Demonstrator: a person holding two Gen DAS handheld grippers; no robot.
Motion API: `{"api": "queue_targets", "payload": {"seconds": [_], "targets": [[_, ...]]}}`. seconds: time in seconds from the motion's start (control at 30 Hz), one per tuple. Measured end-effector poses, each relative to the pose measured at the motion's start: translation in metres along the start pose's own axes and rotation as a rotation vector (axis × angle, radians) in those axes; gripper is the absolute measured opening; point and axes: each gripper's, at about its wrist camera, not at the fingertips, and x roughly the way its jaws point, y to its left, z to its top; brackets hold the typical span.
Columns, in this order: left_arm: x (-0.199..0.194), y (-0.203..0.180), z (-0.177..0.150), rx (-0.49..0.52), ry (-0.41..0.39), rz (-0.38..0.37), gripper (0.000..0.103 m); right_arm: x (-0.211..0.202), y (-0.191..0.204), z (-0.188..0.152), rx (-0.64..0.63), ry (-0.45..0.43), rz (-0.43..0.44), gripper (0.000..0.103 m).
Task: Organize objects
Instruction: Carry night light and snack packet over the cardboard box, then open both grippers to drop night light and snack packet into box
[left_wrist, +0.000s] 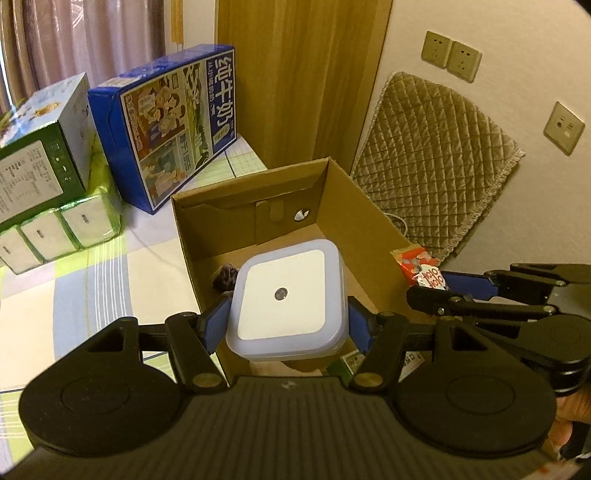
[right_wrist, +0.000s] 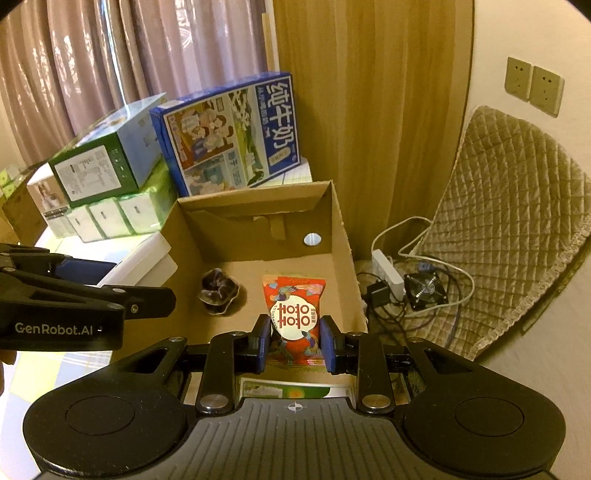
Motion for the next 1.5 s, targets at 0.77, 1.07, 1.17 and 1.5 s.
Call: {"api": "queue_targets", "payload": {"seconds": [0.77,1.07,1.17,1.5], "targets": [[0.035,0.009,0.009,-0.017,0.028,-0.015,0.061,0.038,-0.001,0.008,-0.002,0.04,-0.002,0.026],[0.032,0.012,0.01,-0.038,-0.002,-0.003,0.077,0.036,-0.002,0.007,0.0,0.035,-0.004,0.026],[0.028,0.017,0.012,-0.042,-0.01,-0.005,0.077,0.035,-0.003,0.007,0.0,0.033,-0.004,0.026],[0.014,0.026,0.011,-0.04,-0.028,0.013,0.077,0.035,0.004,0.007,-0.002,0.034,0.011,0.026]]}}
